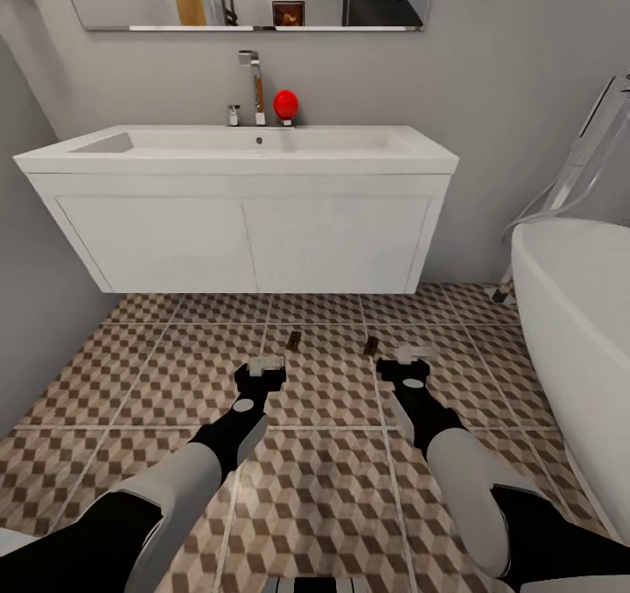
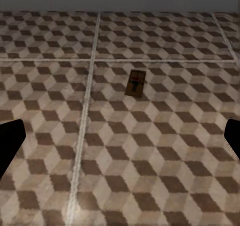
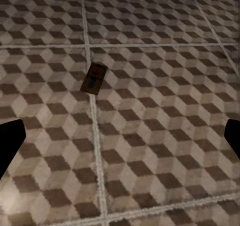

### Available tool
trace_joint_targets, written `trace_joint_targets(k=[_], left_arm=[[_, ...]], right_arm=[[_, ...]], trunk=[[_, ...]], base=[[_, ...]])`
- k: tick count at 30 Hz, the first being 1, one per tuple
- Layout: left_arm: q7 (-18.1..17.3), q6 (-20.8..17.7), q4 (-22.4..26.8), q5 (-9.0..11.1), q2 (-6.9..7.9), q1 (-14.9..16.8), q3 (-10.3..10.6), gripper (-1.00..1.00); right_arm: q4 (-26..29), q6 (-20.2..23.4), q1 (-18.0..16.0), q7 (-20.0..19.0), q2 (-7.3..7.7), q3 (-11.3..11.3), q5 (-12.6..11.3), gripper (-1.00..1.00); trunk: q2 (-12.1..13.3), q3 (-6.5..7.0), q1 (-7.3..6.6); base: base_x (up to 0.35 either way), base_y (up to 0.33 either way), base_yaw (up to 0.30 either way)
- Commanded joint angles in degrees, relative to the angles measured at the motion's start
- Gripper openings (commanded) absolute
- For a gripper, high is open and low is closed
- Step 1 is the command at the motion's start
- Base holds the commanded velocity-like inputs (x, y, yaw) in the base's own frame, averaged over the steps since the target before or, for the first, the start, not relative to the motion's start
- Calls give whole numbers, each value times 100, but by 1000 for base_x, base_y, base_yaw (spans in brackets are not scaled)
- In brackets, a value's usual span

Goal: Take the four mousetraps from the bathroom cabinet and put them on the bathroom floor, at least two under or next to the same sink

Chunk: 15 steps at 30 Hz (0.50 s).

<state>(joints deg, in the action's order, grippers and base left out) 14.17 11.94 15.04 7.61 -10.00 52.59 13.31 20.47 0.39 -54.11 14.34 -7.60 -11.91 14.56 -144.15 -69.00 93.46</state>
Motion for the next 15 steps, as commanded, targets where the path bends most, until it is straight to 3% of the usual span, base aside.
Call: trace_joint_targets(k=[1,7,15], left_arm=[[34,28,-10,60,0,5,49,100],[40,20,-14,73,0,5,47,100],[45,-2,-174,92,0,0,47,100]], right_arm=[[1,3,-3,6,-5,-38,56,100],[1,-2,-3,7,-5,-39,58,100],[-106,10,-3,6,-5,-36,56,100]], trunk=[[0,18,-3],[8,151,-19],[8,151,-19]], base=[[0,0,0],[0,0,0],[0,0,0]])
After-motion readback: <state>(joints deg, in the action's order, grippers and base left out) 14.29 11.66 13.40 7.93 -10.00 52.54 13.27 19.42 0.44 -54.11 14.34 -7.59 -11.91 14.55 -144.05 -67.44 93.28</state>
